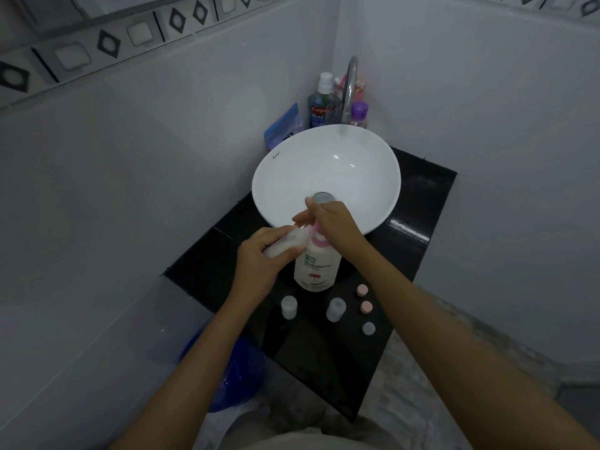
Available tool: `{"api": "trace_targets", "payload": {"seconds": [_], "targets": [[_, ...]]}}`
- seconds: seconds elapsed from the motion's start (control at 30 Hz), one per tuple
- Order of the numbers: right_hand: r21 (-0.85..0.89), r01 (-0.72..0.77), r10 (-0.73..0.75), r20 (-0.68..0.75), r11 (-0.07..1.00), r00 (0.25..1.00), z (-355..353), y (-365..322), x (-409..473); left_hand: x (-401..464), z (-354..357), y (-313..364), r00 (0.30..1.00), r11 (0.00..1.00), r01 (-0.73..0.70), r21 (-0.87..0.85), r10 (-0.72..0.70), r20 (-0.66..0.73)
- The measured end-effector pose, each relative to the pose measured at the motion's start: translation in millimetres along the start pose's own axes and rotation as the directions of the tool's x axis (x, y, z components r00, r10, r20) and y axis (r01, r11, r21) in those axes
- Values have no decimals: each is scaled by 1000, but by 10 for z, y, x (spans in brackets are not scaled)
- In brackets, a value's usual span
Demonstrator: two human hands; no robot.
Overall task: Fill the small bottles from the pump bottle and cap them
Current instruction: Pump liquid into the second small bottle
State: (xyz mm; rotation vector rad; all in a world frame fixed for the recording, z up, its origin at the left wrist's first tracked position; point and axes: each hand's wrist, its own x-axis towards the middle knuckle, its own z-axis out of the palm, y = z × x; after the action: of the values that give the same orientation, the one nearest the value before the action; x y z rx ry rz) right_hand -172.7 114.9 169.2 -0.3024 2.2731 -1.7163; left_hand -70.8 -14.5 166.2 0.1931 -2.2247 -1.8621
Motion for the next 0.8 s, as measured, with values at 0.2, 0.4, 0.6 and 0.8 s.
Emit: {"api": "trace_targets", "payload": {"seconds": [0.2,0.4,0.6,0.8], "targets": [[45,30,-26,-87,999,996,36,-22,-9,27,-14,16,1000,1000,-3,-20,3,-4],[-66,-17,10,-98,998,995,85,115,-14,5,10,-37,1000,1000,21,13,-21,19],[-49,1,-2,-16,999,1000,-16,21,-22,27,-60,-30,998,998,-27,59,24,53],[-78,9,-12,-37,997,999,-16,-72,-20,34,-54,-59,994,975,-88,204,73,78]]}}
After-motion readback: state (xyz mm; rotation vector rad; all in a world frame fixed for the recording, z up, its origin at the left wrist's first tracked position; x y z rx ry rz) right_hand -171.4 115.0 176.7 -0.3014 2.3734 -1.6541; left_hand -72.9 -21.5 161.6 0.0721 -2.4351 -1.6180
